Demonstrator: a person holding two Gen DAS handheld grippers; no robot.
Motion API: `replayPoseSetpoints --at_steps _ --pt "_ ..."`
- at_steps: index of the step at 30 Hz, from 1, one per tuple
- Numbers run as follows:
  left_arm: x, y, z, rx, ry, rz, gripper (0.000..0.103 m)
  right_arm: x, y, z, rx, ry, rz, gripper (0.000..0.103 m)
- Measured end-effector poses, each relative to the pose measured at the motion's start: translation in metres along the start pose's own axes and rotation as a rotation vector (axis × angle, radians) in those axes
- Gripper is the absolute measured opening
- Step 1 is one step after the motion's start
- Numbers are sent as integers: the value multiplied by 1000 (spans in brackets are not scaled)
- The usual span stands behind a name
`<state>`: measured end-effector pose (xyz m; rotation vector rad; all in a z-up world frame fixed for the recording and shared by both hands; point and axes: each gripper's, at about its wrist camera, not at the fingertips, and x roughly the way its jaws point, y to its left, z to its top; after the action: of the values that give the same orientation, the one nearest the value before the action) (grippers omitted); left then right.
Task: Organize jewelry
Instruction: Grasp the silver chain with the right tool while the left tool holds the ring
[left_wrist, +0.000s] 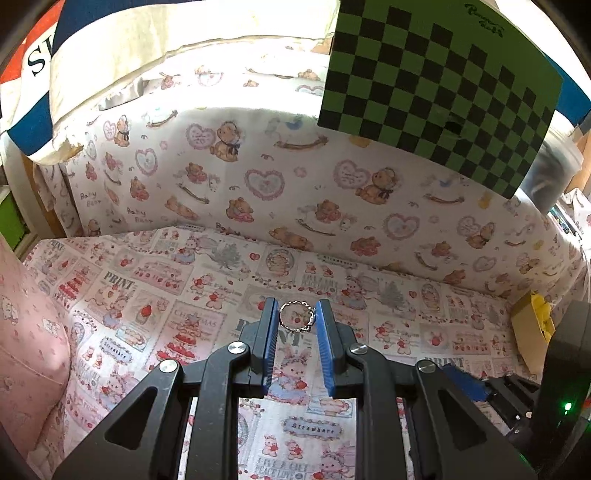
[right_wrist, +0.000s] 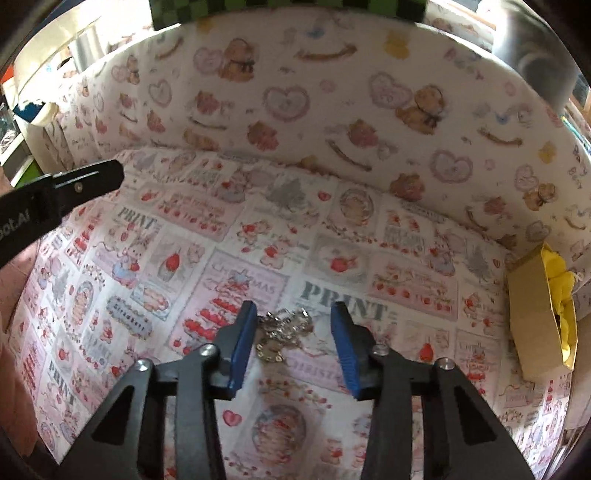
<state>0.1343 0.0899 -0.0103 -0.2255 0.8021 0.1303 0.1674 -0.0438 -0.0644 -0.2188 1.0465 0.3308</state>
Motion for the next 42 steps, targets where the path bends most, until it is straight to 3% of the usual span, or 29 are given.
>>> replayPoseSetpoints --at_steps 2,8,13,19,24,25,27,28,29,34,38,39,40,42 --pt "0 0 0 0 3 -6 20 0 3 1 0 3 2 7" --pt "-3 -3 1 11 -6 -2 20 -13 -13 -8 38 -27 -6 4" --pt "-6 -1 3 -11 -8 -38 20 -45 -40 -20 62 -83 -7 3" --pt "-12 -5 3 6 -26 -40 20 -91 -59 -26 63 -177 -25 3" --pt "-13 -8 2 22 -34 -24 20 -115 -73 -25 65 -201 -4 3" --pt "-12 -8 2 21 -35 -22 20 -115 -74 -25 63 -192 6 4" --pt "-12 -6 2 14 -32 -25 20 -101 -69 -26 58 -157 9 18" --pt "-11 -5 3 10 -30 -27 20 -91 -64 -27 55 -142 6 32" --pt "-11 -4 3 7 -28 -29 20 -83 -60 -28 51 -129 4 34" --pt "-10 -3 3 5 -23 -30 20 -36 -46 -26 36 -8 3 34" --pt "-8 -3 3 9 -15 -31 20 -16 -43 -20 54 22 -8 29" --pt "-8 -3 3 8 -15 -33 20 -15 -42 -19 49 16 -9 24" --pt "-8 -3 2 7 -14 -34 20 -14 -40 -19 38 6 -16 10" --pt "-7 -3 2 8 -11 -35 20 -14 -37 -19 20 -2 -31 6"
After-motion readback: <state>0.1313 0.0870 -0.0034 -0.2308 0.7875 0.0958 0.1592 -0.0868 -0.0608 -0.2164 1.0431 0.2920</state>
